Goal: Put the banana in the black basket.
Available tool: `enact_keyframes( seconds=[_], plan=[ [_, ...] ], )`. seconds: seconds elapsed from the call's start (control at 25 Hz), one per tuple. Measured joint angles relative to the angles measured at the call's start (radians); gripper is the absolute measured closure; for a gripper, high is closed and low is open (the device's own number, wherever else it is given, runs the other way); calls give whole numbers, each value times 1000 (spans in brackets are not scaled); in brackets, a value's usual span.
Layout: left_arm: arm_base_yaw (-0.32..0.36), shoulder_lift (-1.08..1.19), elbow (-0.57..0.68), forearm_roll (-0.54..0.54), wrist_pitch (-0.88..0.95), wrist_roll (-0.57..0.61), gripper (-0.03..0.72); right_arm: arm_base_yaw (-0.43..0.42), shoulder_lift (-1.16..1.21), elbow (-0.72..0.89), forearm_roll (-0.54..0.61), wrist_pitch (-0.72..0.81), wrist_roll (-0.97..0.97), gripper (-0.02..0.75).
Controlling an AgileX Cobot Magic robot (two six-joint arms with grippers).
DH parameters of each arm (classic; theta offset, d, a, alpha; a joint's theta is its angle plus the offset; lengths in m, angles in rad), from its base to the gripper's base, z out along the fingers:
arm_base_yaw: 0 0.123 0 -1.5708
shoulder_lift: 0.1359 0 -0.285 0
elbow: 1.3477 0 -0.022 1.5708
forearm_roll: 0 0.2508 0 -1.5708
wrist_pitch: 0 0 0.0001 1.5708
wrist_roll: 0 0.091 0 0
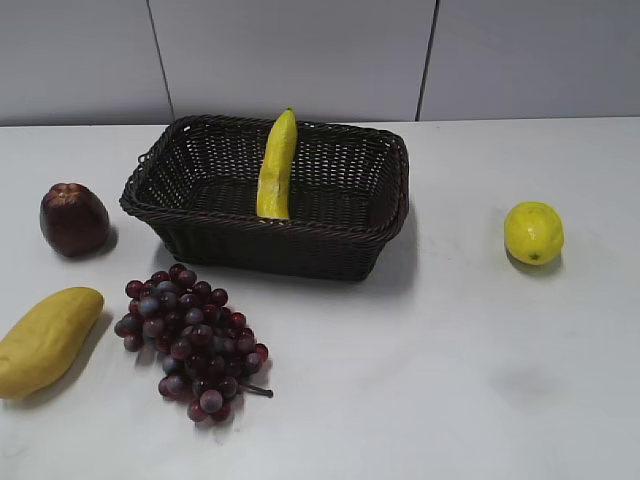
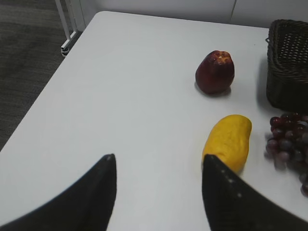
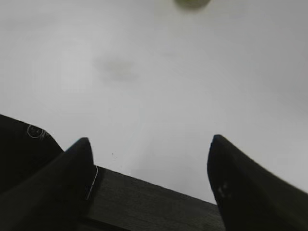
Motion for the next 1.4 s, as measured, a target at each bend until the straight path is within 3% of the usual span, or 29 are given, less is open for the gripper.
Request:
enact_keyframes(
  seconds=[0.28, 0.52, 1.0, 1.4],
  plan=[
    [0, 0, 0, 0, 0, 0, 129, -241, -260, 84, 3, -61, -6, 148],
    [0, 0, 0, 0, 0, 0, 129, -355, -470, 160, 25, -72, -17, 148],
    [0, 0, 0, 0, 0, 0, 129, -459, -732, 300, 101, -84, -108, 148],
    [0, 0, 0, 0, 0, 0, 129, -478, -786, 317, 119, -117, -111, 148]
  ],
)
